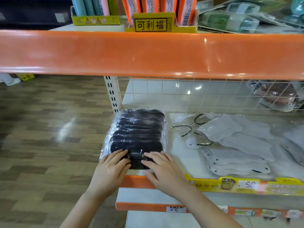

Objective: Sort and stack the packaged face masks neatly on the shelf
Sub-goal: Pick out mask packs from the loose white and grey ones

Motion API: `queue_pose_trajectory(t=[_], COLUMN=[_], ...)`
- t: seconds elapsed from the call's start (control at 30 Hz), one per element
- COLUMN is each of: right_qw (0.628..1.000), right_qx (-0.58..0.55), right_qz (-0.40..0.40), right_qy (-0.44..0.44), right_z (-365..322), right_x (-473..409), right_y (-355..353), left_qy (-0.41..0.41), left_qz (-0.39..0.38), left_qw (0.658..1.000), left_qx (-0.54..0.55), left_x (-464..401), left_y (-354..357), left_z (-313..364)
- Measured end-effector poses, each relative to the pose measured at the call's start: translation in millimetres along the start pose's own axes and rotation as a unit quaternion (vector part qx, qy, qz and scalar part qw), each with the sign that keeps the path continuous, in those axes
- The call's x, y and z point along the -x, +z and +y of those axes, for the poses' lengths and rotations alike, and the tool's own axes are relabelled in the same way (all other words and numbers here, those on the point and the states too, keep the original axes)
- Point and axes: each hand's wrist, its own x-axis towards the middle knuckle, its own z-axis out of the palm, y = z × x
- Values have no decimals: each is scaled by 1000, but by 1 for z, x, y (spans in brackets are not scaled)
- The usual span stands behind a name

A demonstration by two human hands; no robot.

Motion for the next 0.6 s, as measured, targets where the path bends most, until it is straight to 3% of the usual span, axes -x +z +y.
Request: queue_pose_trajectory(t=[0.6], right_qw=[1000], right_qx=[14], right_qz=[6], right_qy=[-21], right_z=[-4], right_x=[7], right_y=[-1], left_qy=[-138], left_qz=[19], left_qw=[981], left_qx=[-137], left_x=[-9], left_y=[24], left_z=[64])
